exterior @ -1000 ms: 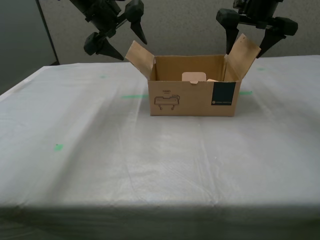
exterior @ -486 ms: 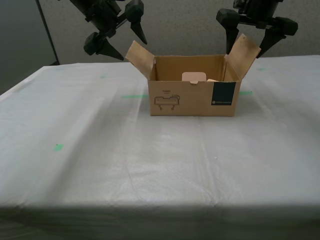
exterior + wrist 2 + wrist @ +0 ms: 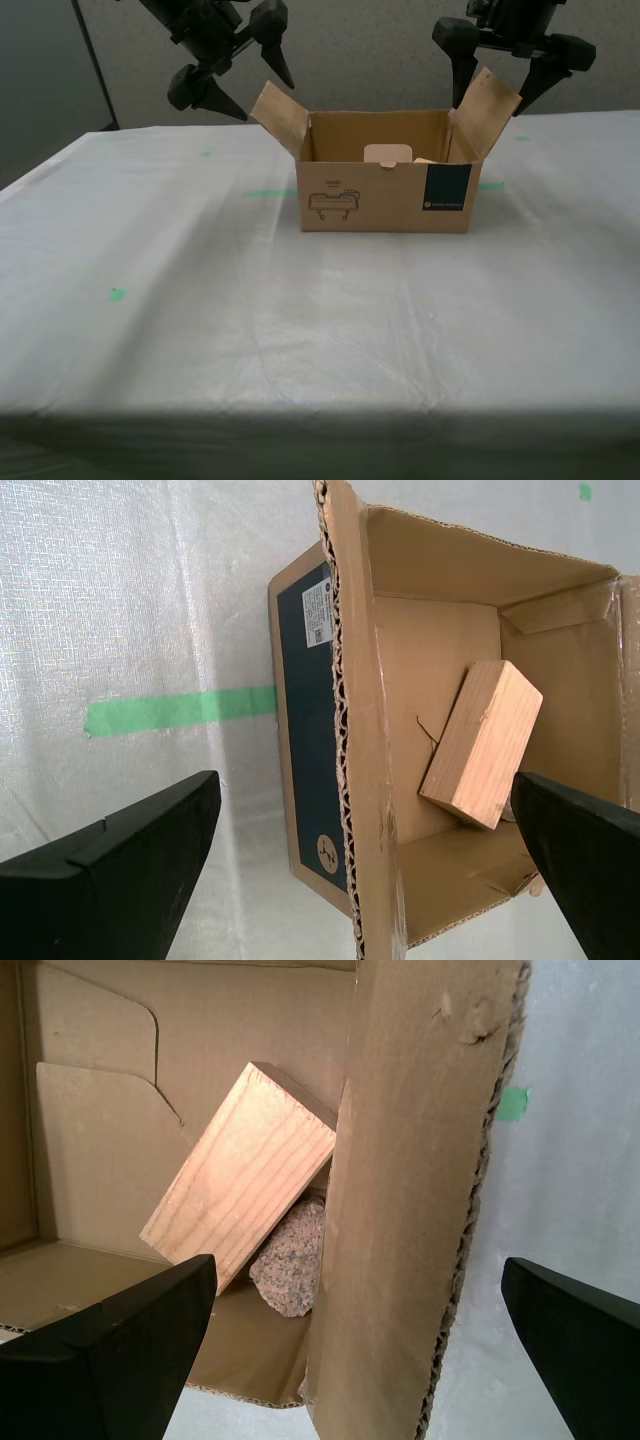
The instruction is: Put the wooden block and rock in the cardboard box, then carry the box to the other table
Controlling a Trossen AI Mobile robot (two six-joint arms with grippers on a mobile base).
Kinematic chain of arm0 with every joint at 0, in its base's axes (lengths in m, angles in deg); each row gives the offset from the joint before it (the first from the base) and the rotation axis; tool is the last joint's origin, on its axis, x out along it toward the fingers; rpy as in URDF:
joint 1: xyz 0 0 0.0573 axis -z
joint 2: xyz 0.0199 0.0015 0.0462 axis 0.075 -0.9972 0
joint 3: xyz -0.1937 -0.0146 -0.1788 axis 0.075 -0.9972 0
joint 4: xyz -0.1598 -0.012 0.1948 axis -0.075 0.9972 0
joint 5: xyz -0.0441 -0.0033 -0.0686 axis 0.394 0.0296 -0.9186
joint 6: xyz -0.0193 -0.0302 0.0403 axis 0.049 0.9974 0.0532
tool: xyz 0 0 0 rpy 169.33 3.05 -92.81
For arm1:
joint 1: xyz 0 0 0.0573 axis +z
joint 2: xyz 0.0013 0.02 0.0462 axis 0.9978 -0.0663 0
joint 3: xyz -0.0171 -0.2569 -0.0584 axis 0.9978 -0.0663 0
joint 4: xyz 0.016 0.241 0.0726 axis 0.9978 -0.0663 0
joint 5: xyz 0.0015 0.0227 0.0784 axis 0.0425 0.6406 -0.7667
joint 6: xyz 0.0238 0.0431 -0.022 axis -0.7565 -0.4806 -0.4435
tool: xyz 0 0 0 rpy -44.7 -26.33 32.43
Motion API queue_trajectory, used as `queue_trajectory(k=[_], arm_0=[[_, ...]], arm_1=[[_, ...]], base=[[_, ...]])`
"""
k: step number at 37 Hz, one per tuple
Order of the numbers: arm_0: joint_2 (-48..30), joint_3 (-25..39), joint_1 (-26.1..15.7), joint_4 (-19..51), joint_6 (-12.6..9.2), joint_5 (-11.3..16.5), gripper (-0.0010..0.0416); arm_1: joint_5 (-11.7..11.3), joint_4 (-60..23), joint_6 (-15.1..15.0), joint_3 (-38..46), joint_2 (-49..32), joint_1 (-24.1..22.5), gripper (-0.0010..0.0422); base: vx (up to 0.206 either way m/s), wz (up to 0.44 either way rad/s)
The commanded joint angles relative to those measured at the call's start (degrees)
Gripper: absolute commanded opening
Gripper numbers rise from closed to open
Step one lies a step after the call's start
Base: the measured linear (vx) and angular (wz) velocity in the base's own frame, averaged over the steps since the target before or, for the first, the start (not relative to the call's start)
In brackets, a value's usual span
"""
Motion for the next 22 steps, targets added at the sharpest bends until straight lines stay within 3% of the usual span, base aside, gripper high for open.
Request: queue_trajectory(k=[1, 22], arm_0=[[0.00, 0.07, 0.00, 0.00, 0.00, 0.11, 0.0399], [0.00, 0.07, 0.02, -0.22, 0.44, 0.11, 0.0398]], arm_1=[[-0.04, 0.04, 0.11, 0.00, 0.02, 0.00, 0.0398], [-0.07, 0.02, 0.09, 0.00, 0.02, 0.02, 0.0398]], base=[[0.000, 0.000], [0.000, 0.000]])
